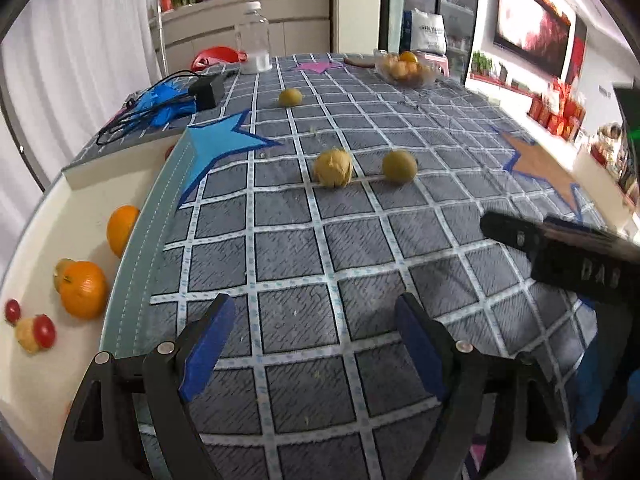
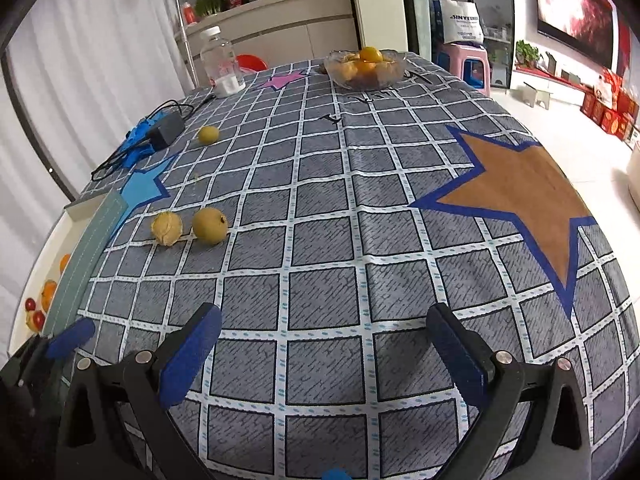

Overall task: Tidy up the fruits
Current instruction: 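Move both open tools back over the cloth toward the remaining fruits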

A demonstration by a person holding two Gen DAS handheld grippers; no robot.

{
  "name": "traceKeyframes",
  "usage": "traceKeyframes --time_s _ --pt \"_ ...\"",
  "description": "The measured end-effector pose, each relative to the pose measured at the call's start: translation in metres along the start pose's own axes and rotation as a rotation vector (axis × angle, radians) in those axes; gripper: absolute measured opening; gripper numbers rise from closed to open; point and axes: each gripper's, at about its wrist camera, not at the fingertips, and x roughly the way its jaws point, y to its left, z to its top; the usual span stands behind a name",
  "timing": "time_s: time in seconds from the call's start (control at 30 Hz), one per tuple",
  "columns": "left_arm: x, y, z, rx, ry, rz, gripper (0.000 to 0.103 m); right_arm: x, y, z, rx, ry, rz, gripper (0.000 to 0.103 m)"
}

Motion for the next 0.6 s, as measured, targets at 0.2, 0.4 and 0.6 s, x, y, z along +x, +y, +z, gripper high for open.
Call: traceKeyframes --time_s 0.2,0.4,0.6 --pt "0.0028 0.0016 0.0018 -0.004 0.001 -0.006 0.089 0.0004 0.0011 -0.0013 -0.004 0.001 -0.006 0.103" --pt "0.0060 0.0001 0.0011 0.001 0.024 -0.012 0.101 0.0004 0.0038 -0.0030 -0.015 0.006 -0.020 0.103" --pt "0.0058 -0.0001 0.0005 0.001 0.022 -0.010 0.101 0.0007 0.0047 -0.0023 -0.013 0.005 -0.019 0.103"
